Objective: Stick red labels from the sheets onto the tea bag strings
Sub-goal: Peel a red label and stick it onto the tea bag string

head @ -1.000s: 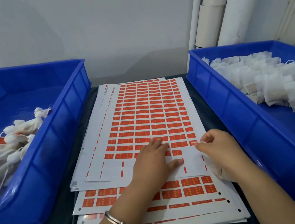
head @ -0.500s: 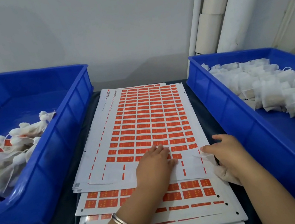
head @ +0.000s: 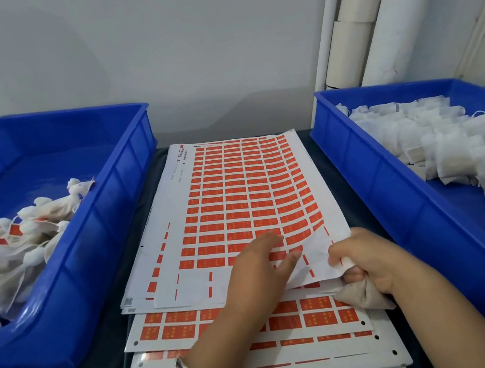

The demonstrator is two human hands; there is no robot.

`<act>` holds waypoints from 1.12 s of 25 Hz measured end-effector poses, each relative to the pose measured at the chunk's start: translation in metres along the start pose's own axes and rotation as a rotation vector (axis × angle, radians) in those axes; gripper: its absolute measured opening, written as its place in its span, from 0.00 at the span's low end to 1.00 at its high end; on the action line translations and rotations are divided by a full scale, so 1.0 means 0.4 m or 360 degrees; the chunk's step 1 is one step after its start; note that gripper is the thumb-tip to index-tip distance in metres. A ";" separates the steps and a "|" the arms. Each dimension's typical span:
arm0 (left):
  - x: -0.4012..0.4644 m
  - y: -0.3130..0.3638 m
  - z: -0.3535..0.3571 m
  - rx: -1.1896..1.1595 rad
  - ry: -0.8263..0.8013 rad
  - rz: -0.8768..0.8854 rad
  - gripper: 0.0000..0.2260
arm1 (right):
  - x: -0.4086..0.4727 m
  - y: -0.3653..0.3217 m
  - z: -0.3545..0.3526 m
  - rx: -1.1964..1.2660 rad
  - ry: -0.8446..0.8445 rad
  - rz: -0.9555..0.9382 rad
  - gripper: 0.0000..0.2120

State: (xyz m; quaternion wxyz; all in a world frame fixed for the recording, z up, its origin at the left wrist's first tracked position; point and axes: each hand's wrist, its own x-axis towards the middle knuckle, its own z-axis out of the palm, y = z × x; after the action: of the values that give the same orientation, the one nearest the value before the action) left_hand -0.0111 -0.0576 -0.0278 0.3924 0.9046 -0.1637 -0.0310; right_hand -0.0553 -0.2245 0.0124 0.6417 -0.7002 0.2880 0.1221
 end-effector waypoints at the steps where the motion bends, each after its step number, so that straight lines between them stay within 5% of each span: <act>1: 0.000 0.004 0.000 0.0005 -0.0008 0.0014 0.22 | -0.002 -0.002 -0.005 0.0036 0.0002 -0.0006 0.12; 11: -0.022 0.053 -0.031 -0.0387 0.0248 0.0019 0.17 | -0.044 -0.012 0.000 0.0620 -0.0307 -0.0273 0.17; 17: -0.026 0.063 -0.067 -0.0141 0.0338 0.0217 0.15 | -0.040 0.002 0.017 0.0457 -0.0244 -0.0412 0.05; 28: -0.035 0.057 -0.113 0.0415 0.0315 0.0707 0.11 | -0.064 0.003 0.054 0.0230 0.0089 -0.0423 0.04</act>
State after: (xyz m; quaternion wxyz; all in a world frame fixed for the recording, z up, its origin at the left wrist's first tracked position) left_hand -0.0222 -0.0363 0.0187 0.2840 0.8880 -0.3213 0.1657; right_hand -0.0722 -0.1972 0.0220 0.6926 -0.6874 0.2187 -0.0044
